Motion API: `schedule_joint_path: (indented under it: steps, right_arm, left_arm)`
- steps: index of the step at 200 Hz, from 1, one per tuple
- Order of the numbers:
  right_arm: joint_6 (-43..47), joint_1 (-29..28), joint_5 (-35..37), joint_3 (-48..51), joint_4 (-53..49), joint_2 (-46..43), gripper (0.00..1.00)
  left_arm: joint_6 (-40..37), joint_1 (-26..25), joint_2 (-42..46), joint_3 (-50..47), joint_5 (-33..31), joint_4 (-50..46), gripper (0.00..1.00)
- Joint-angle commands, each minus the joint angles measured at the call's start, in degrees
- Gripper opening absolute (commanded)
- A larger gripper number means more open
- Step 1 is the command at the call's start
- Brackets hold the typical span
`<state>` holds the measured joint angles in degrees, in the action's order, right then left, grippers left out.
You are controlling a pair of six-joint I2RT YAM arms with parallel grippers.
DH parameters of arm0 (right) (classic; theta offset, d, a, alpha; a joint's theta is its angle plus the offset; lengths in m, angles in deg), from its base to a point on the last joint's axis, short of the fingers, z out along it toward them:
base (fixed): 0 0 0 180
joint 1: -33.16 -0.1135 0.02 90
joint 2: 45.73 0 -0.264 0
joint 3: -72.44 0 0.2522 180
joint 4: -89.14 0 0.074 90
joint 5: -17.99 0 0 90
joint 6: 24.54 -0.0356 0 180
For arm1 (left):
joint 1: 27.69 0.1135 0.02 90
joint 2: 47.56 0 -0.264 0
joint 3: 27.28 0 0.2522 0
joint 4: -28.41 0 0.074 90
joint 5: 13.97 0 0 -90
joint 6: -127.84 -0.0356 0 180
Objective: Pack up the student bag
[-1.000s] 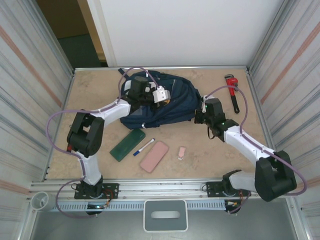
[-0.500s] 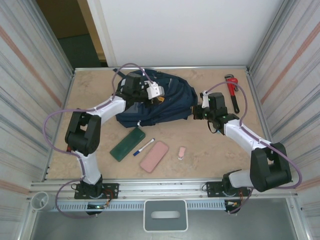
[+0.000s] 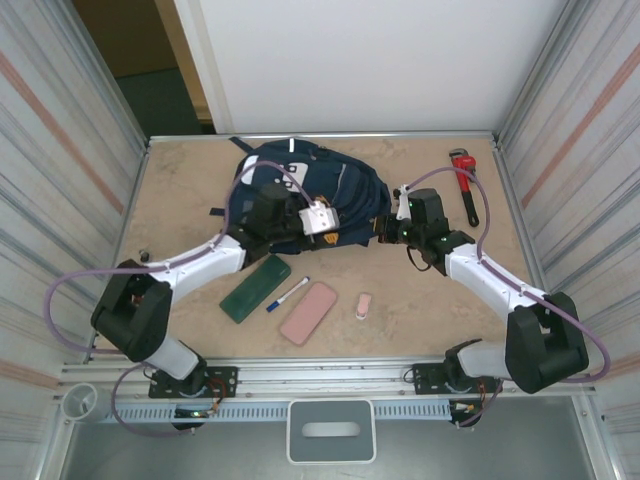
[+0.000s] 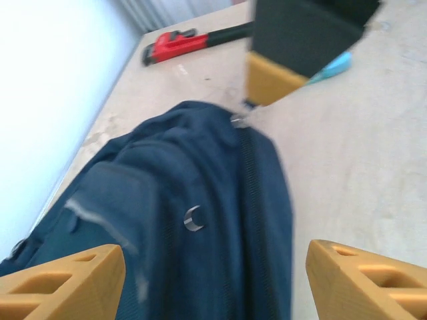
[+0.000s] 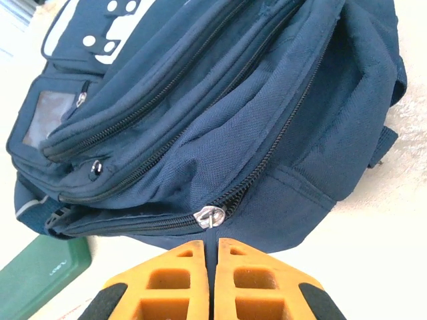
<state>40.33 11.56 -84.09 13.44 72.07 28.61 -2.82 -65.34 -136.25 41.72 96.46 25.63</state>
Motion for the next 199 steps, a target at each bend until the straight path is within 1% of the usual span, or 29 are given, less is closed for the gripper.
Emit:
schedule_joint_path:
  steps: [1, 15, 35, 59, 83, 89, 94, 98, 109, 130, 154, 177, 199]
  right_arm:
    - [-2.4, -0.7, -2.2, -3.0, 1.4, -2.1, 0.0]
    - [-2.7, -1.0, -2.3, -2.9, 1.5, -2.8, 0.0]
    - [-3.0, -1.6, -2.4, -2.8, 1.1, -4.0, 0.0]
    - [-3.2, -1.9, -2.5, -2.4, 0.4, -5.3, 0.0]
    - [-3.5, -2.0, -2.4, -1.7, 0.1, -6.4, 0.0]
    - [-3.1, -2.1, -1.9, -1.6, -0.5, -6.6, 0.0]
    - [-2.6, -2.0, -1.2, -1.5, -1.0, -6.8, 0.0]
    - [-2.0, -2.0, -0.4, -1.4, -1.5, -6.9, 0.0]
    - [0.0, -1.9, 2.9, -1.3, -3.9, -7.0, 0.0]
    - [3.9, -1.5, 13.1, -1.9, -8.9, -6.3, 0.0]
    - [5.9, -1.2, 22.2, -2.3, -9.9, -4.4, 0.0]
    - [5.5, -1.4, 25.0, -3.0, -8.0, -2.3, 0.0]
    - [5.3, -1.1, 26.2, -5.0, -7.8, 0.1, 0.0]
  left_arm:
    - [-2.3, -1.9, -3.2, 0.5, -5.1, 1.6, 0.69]
    - [-3.1, -3.6, -6.2, 2.5, -6.2, 1.9, 0.68]
    - [-3.2, -4.8, -10.2, 5.5, -8.4, 3.4, 0.62]
    - [-3.1, -5.2, -13.3, 7.2, -11.0, 6.3, 0.51]
    - [-3.2, -5.2, -14.5, 6.9, -14.1, 9.2, 0.31]
    - [-3.4, -5.2, -14.2, 6.3, -14.3, 10.0, 0.21]
    - [-3.6, -4.9, -13.8, 5.6, -14.1, 10.9, 0.12]
    - [-3.8, -4.8, -13.3, 4.7, -13.6, 11.8, 0.07]
    - [-4.2, -3.7, -11.5, 2.0, -10.6, 14.0, 0.0]
    - [-3.8, 0.4, -7.0, -2.5, -0.7, 15.5, 0.0]
    - [-3.8, 4.8, -3.9, -5.3, 4.9, 17.2, 0.0]
    - [-3.6, 8.3, -3.0, -5.4, 8.7, 15.7, 0.0]
    - [-2.7, 11.0, -2.4, -6.5, 10.1, 16.1, 0.0]
